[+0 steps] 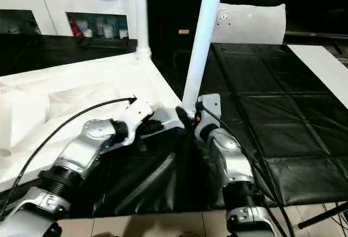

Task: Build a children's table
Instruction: Rotate leg to tighten

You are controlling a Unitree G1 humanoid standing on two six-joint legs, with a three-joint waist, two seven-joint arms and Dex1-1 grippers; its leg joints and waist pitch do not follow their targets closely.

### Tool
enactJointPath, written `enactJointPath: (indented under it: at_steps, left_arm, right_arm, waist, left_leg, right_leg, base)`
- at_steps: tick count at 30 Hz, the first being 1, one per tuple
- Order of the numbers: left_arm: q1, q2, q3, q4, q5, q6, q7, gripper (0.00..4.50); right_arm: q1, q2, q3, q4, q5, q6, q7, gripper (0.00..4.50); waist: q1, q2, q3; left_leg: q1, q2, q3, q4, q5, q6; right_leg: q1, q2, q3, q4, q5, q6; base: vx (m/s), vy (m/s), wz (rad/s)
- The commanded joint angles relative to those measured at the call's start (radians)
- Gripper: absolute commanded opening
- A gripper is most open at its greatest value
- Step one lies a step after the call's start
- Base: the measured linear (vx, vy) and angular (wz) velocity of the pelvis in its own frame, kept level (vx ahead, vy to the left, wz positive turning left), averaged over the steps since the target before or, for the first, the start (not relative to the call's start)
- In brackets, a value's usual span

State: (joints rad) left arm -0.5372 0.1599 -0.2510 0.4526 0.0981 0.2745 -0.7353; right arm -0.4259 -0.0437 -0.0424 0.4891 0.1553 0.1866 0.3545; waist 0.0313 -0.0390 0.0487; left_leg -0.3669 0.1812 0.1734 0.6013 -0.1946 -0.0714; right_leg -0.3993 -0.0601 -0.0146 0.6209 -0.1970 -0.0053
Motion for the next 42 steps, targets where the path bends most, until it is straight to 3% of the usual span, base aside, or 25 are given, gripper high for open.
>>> enactJointPath:
  at_steps: [1,4,9,13,14,18,22,23,24,28,31,34,36,42]
  left_arm:
    - [-0.023,-0.029,-0.007,-0.013,-0.004,-0.024,0.078,0.00]
    - [-0.019,-0.010,-0.004,-0.017,-0.005,-0.016,0.057,0.00]
    - [0.000,0.054,0.004,-0.033,-0.016,-0.023,-0.035,0.00]
    - [0.017,0.125,-0.006,-0.024,-0.039,-0.091,-0.162,0.00]
    - [0.023,0.164,-0.020,-0.014,-0.047,-0.138,-0.239,0.00]
    - [0.020,0.239,-0.050,0.025,-0.057,-0.209,-0.378,0.00]
    - [0.009,0.280,-0.053,0.052,-0.100,-0.257,-0.512,0.00]
    - [0.009,0.280,-0.053,0.052,-0.100,-0.257,-0.512,0.00]
    - [0.002,0.297,-0.056,0.063,-0.110,-0.270,-0.560,0.00]
    - [-0.019,0.311,-0.065,0.095,-0.073,-0.296,-0.529,0.00]
    - [-0.038,0.309,-0.061,0.114,-0.060,-0.250,-0.495,0.00]
    - [-0.040,0.305,-0.060,0.116,-0.063,-0.257,-0.501,0.55]
    - [-0.041,0.305,-0.064,0.119,-0.049,-0.259,-0.482,0.69]
    - [-0.054,0.299,-0.073,0.149,-0.041,-0.272,-0.463,0.82]
  right_arm:
    - [0.022,0.084,0.082,0.024,0.034,0.028,0.067,3.46]
    - [0.029,0.075,0.071,0.014,0.039,0.025,0.066,3.68]
    - [0.069,0.015,0.067,-0.053,0.044,-0.002,0.148,4.12]
    - [0.105,-0.070,0.066,-0.124,0.075,-0.016,0.278,4.36]
    - [0.115,-0.118,0.070,-0.149,0.084,-0.020,0.346,4.44]
    - [0.116,-0.219,0.086,-0.177,0.083,-0.033,0.481,4.44]
    - [0.102,-0.304,0.116,-0.193,0.085,-0.031,0.605,4.44]
    - [0.102,-0.304,0.116,-0.193,0.085,-0.031,0.605,4.44]
    - [0.092,-0.332,0.133,-0.196,0.087,-0.029,0.653,4.44]
    - [0.083,-0.348,0.155,-0.195,0.084,-0.031,0.699,4.44]
    - [0.075,-0.346,0.181,-0.194,0.069,-0.038,0.715,4.44]
    - [0.070,-0.339,0.186,-0.186,0.067,-0.039,0.717,4.50]
    - [0.066,-0.339,0.189,-0.180,0.067,-0.043,0.721,4.50]
    - [0.064,-0.341,0.194,-0.172,0.066,-0.050,0.726,4.50]
  waist:
    - [-0.001,0.003,-0.061]
    - [-0.002,0.004,-0.060]
    - [-0.003,0.004,-0.057]
    - [-0.009,0.002,-0.058]
    - [-0.010,0.006,-0.058]
    - [-0.013,0.012,-0.058]
    - [-0.007,0.003,-0.056]
    - [-0.002,0.007,-0.056]
    - [0.000,0.003,-0.055]
    - [0.007,0.002,-0.056]
    - [0.007,0.000,-0.053]
    - [0.008,-0.002,-0.050]
    - [0.006,-0.003,-0.052]
    - [0.006,-0.002,-0.053]
  left_leg:
    - [0.003,0.039,-0.011,-0.076,-0.159,0.032]
    - [0.004,0.039,-0.010,-0.077,-0.156,0.040]
    - [0.005,0.041,-0.011,-0.081,-0.194,0.034]
    - [0.001,0.040,-0.011,-0.078,-0.175,0.048]
    - [0.001,0.040,-0.011,-0.078,-0.171,0.051]
    - [0.006,0.044,-0.009,-0.076,-0.166,0.061]
    - [0.012,0.046,-0.005,-0.077,-0.194,0.055]
    - [0.014,0.048,-0.005,-0.078,-0.193,0.053]
    - [0.014,0.048,-0.004,-0.077,-0.191,0.053]
    - [0.014,0.048,-0.004,-0.077,-0.179,0.055]
    - [0.013,0.048,-0.005,-0.078,-0.196,0.045]
    - [0.015,0.048,-0.006,-0.080,-0.227,0.029]
    - [0.013,0.047,-0.008,-0.081,-0.225,0.025]
    - [0.013,0.047,-0.007,-0.080,-0.217,0.028]
  right_leg:
    - [0.043,-0.064,0.031,-0.077,-0.146,-0.194]
    - [0.043,-0.063,0.031,-0.076,-0.114,-0.207]
    - [0.046,-0.065,0.032,-0.082,-0.164,-0.197]
    - [0.050,-0.064,0.032,-0.080,-0.131,-0.206]
    - [0.050,-0.066,0.033,-0.080,-0.126,-0.209]
    - [0.046,-0.061,0.030,-0.075,-0.089,-0.239]
    - [0.043,-0.063,0.031,-0.077,-0.125,-0.245]
    - [0.042,-0.065,0.032,-0.078,-0.137,-0.244]
    - [0.041,-0.065,0.032,-0.078,-0.135,-0.244]
    - [0.042,-0.065,0.031,-0.073,-0.113,-0.249]
    - [0.042,-0.069,0.032,-0.077,-0.167,-0.240]
    - [0.037,-0.069,0.033,-0.085,-0.246,-0.219]
    - [0.039,-0.068,0.033,-0.084,-0.256,-0.206]
    - [0.038,-0.068,0.032,-0.083,-0.235,-0.212]
  base:
    - [0.000,0.000,0.00]
    - [0.000,0.000,0.00]
    - [0.000,0.000,0.00]
    - [0.000,0.000,0.00]
    - [0.000,0.000,0.00]
    - [0.000,0.000,0.00]
    - [0.000,0.000,0.00]
    - [0.000,0.000,0.00]
    - [0.000,0.000,0.00]
    - [0.000,0.000,0.00]
    - [0.000,0.000,0.00]
    - [0.000,0.000,0.00]
    - [0.000,0.000,0.00]
    - [0.000,0.000,0.00]
